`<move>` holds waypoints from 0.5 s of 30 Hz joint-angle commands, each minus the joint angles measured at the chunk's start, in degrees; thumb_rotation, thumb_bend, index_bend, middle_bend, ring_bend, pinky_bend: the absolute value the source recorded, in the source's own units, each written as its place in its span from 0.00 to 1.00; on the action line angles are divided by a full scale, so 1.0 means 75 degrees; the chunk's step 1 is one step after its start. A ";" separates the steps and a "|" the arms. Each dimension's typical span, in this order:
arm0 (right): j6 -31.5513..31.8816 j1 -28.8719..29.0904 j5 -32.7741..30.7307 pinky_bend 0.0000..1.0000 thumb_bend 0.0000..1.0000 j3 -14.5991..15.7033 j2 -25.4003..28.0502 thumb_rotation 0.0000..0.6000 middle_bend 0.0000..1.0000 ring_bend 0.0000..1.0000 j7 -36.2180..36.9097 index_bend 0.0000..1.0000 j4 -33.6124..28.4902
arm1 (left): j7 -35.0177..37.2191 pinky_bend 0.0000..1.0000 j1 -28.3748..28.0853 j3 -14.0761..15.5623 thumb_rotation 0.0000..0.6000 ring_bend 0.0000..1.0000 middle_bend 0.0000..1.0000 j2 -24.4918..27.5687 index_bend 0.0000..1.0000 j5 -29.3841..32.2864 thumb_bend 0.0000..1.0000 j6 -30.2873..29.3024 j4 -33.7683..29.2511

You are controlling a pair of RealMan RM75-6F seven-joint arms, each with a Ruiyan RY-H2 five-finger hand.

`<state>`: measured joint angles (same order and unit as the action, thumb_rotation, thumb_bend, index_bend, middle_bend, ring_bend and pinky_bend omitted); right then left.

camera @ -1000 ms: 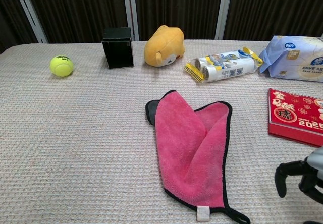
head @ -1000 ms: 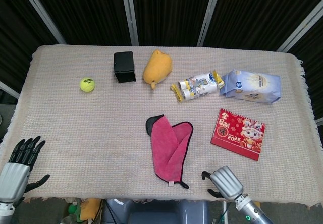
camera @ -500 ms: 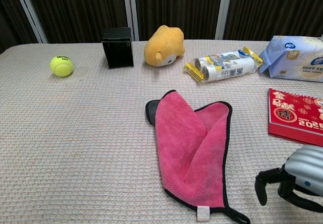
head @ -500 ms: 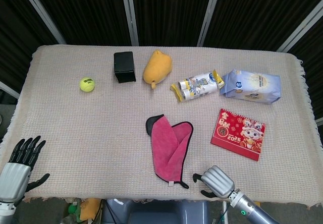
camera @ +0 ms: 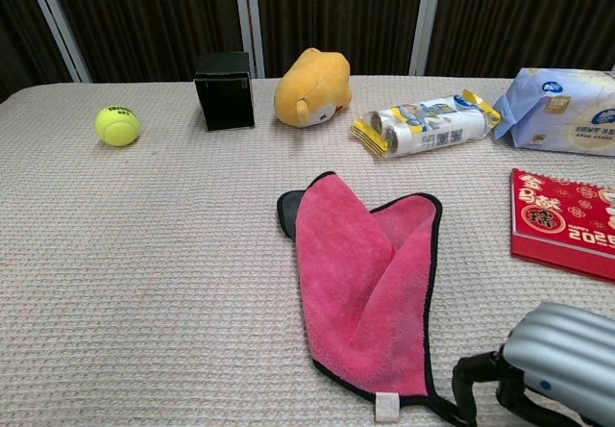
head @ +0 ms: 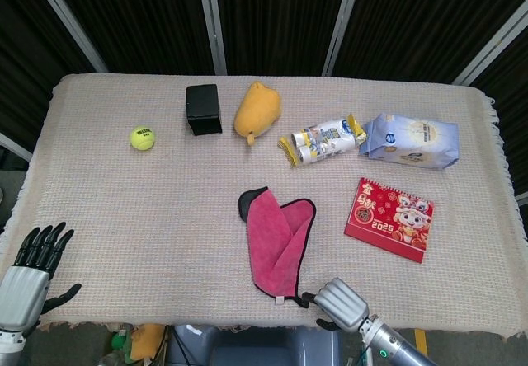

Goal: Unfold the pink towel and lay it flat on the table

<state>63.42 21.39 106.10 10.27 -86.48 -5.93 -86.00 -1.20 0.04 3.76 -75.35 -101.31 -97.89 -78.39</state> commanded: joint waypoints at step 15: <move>0.0152 -0.0101 -0.0273 0.87 0.28 -0.0200 -0.0450 1.00 0.90 0.98 -0.0578 0.46 0.0151 | -0.0010 0.00 -0.0008 -0.0005 1.00 0.00 0.00 -0.0060 0.00 0.0037 0.00 0.0050 0.0122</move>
<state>64.57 20.68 104.23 8.82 -89.70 -10.14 -84.98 -1.29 -0.03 3.79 -75.81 -101.11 -97.50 -77.50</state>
